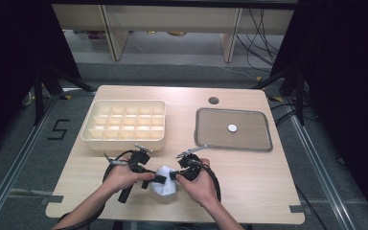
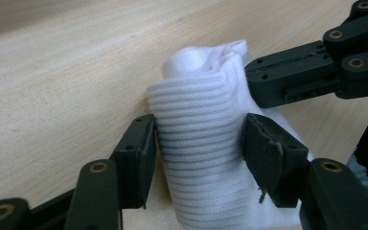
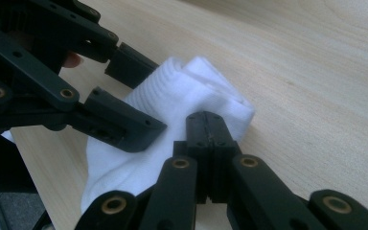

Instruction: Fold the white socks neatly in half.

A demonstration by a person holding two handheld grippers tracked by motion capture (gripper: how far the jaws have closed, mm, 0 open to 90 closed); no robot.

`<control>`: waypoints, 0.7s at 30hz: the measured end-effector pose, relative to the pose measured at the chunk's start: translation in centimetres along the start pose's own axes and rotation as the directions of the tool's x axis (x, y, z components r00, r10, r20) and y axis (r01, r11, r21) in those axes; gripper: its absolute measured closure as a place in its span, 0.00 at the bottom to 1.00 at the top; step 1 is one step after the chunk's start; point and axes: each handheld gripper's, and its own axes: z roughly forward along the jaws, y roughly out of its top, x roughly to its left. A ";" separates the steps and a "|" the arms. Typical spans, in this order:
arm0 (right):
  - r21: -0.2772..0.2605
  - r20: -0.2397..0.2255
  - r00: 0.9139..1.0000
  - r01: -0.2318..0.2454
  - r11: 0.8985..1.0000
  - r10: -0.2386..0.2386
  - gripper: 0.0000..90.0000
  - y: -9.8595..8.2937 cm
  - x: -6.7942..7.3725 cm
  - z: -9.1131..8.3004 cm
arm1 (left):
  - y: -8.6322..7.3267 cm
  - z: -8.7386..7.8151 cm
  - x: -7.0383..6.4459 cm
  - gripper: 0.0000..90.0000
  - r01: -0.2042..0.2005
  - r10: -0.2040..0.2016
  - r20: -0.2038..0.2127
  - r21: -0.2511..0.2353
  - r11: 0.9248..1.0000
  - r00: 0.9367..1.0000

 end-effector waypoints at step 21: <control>-0.014 -0.002 1.000 -0.010 1.000 0.010 1.00 -0.2 0.2 0.2 | 0.7 0.5 0.7 0.69 0.059 -0.061 0.030 0.051 0.997 0.998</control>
